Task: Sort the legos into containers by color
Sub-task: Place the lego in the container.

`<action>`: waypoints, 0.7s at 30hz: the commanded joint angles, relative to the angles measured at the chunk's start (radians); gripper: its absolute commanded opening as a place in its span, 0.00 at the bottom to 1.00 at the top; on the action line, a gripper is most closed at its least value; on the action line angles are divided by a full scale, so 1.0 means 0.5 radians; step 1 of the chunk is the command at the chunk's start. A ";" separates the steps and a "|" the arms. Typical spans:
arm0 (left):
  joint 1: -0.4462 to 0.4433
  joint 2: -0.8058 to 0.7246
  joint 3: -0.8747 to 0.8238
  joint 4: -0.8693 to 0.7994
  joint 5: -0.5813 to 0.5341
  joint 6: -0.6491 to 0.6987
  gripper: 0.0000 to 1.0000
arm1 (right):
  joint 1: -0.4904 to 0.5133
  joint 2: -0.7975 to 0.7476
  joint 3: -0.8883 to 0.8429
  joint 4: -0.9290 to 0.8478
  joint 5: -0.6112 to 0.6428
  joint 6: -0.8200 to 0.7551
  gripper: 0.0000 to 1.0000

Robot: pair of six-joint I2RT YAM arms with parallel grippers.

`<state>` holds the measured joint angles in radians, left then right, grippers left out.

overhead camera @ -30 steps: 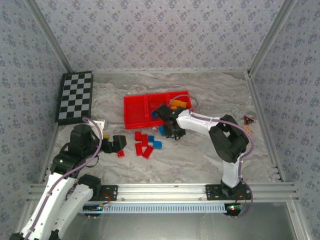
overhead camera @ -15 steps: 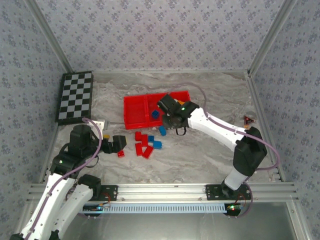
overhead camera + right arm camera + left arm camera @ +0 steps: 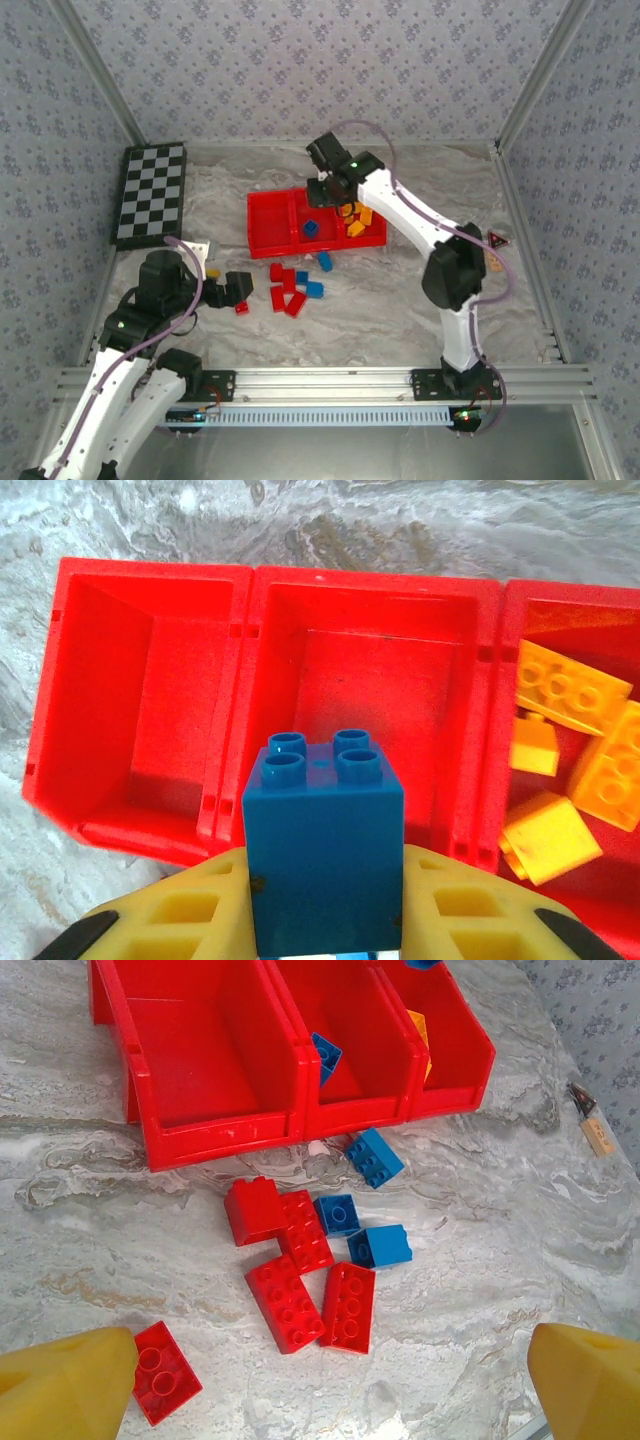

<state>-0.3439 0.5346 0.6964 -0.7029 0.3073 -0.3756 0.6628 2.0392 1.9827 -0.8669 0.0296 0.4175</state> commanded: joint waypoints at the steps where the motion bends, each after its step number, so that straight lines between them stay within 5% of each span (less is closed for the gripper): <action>1: -0.016 -0.021 -0.015 0.035 0.039 0.027 1.00 | -0.040 0.200 0.221 -0.161 -0.160 -0.100 0.33; 8: -0.027 -0.020 -0.015 0.035 0.036 0.027 1.00 | -0.074 0.418 0.342 -0.159 -0.272 -0.077 0.38; 21: -0.028 0.000 -0.015 0.035 0.040 0.027 1.00 | -0.044 0.307 0.392 -0.343 -0.134 -0.062 0.80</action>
<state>-0.3500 0.5373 0.6964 -0.7029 0.3073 -0.3756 0.6273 2.2543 2.1498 -0.9710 -0.0750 0.3927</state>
